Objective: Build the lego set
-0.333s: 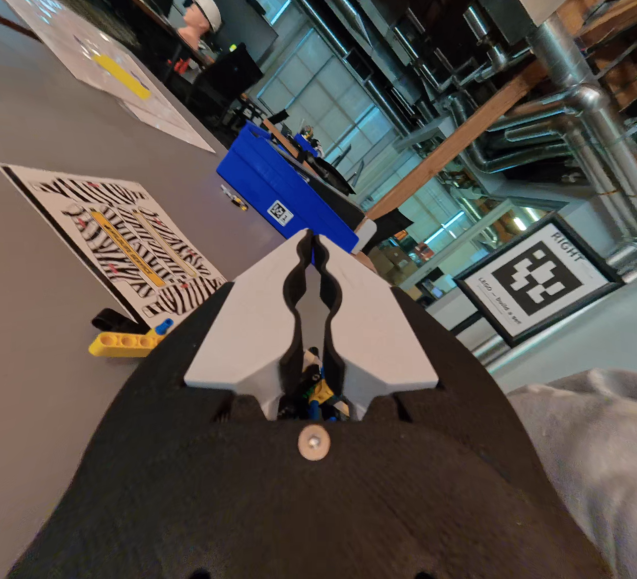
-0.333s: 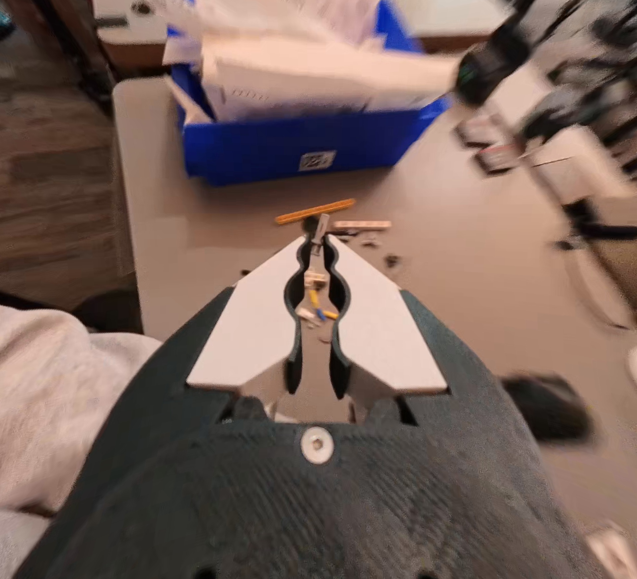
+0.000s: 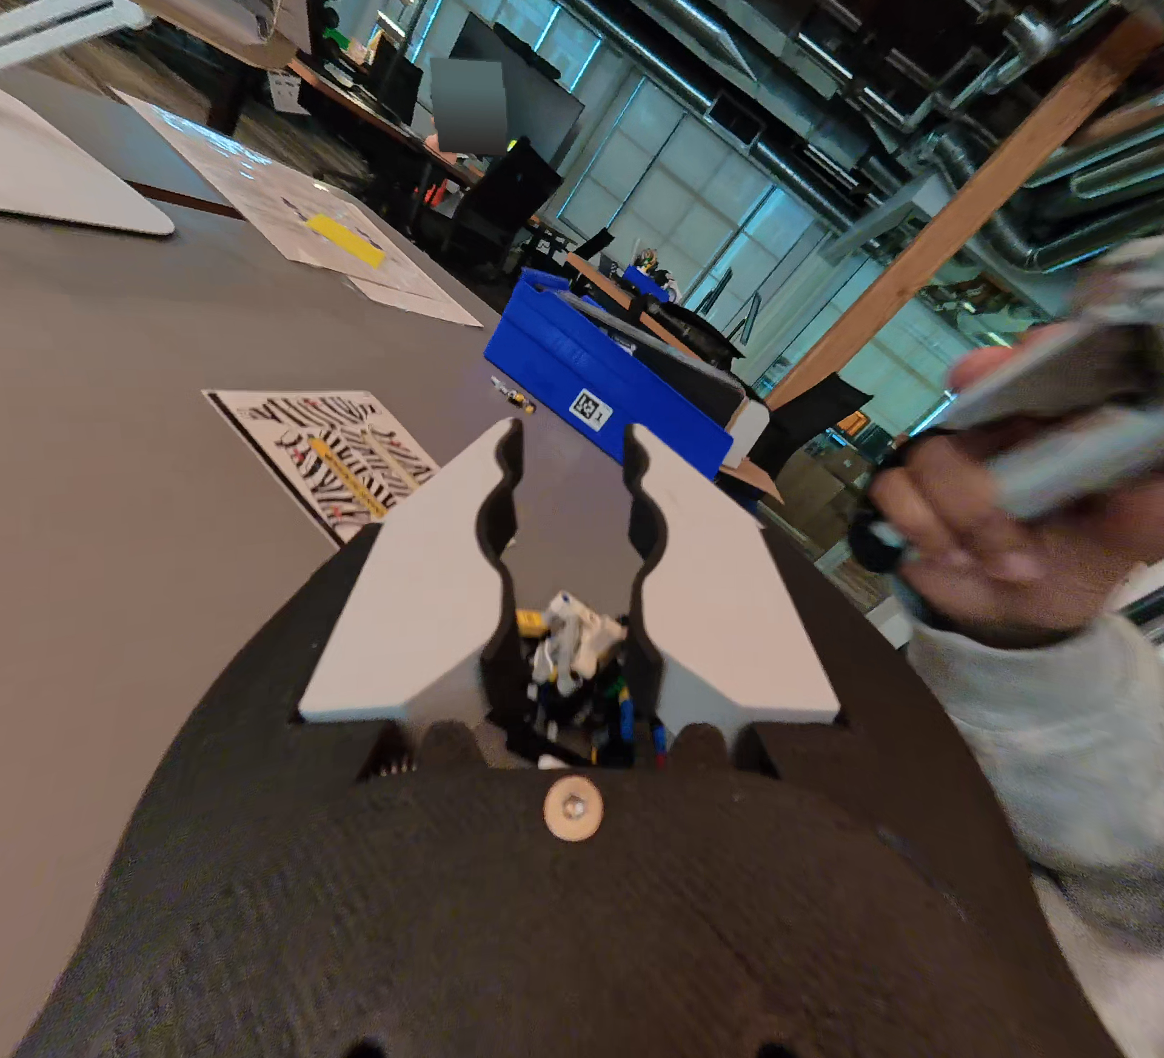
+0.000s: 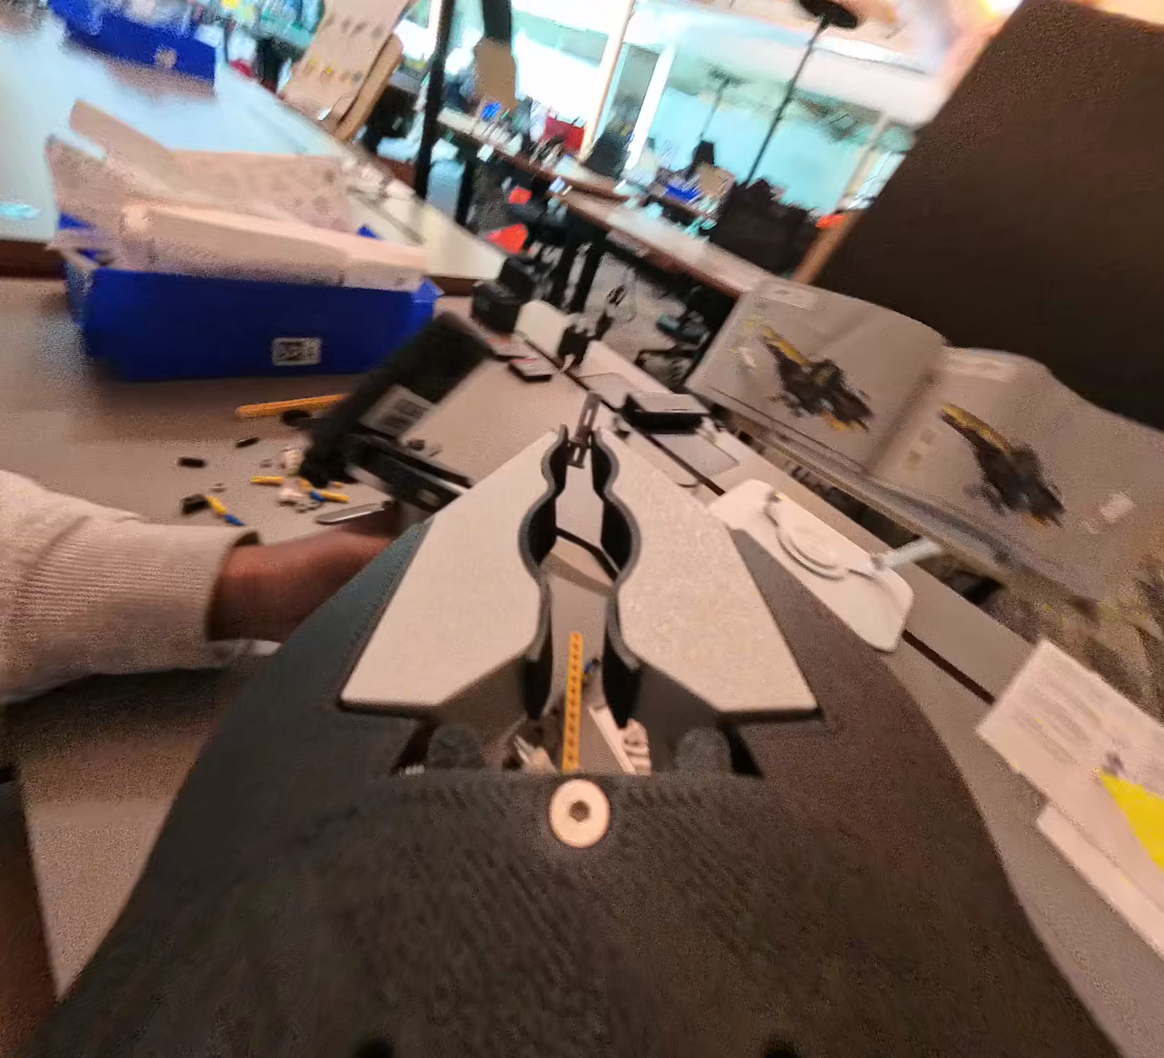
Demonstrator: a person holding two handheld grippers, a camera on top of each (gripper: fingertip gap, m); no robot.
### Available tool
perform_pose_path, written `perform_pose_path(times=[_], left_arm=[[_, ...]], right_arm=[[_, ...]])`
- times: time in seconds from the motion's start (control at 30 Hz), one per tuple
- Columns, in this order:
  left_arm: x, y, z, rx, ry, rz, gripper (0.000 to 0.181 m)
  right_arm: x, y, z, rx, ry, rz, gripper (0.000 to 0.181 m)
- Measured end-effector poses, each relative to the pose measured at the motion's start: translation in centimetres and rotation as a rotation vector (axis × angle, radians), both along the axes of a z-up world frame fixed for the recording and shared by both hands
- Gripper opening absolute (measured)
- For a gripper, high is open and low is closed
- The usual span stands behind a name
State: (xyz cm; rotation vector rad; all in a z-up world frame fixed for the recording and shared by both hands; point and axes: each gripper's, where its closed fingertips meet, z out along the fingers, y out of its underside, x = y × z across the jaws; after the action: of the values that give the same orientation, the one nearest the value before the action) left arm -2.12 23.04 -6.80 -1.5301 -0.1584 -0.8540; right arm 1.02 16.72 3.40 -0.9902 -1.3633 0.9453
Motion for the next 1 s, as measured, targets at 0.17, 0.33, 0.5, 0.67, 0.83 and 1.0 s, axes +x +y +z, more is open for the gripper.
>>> perform_pose_path(times=[0.17, 0.33, 0.5, 0.67, 0.83, 1.0], left_arm=[[3.0, -4.7, 0.2, 0.035, 0.068, -0.012, 0.062], [5.5, -7.9, -0.3, 0.002, 0.21, 0.063, 0.056], [9.8, -9.1, -1.1, -0.058, 0.064, -0.152, 0.039], [11.4, -8.8, -3.6, -0.193, 0.094, -0.211, 0.036], [11.7, -8.8, -3.2, -0.183, 0.042, -0.232, 0.019], [11.3, -8.8, -2.9, -0.171, -0.014, -0.253, 0.002]], right_arm=[[6.4, 5.0, -6.8, -0.241, 0.075, -0.071, 0.004], [8.9, 2.6, -10.5, -0.209, 0.026, 0.013, 0.004], [7.7, 0.3, -13.9, 0.13, -0.181, 0.02, 0.004], [7.8, -2.1, -13.6, 0.489, -0.142, -0.018, 0.005], [7.4, -3.2, -14.1, 0.585, -0.146, -0.01, 0.004], [7.5, -3.3, -13.7, 0.515, -0.112, 0.016, 0.005]])
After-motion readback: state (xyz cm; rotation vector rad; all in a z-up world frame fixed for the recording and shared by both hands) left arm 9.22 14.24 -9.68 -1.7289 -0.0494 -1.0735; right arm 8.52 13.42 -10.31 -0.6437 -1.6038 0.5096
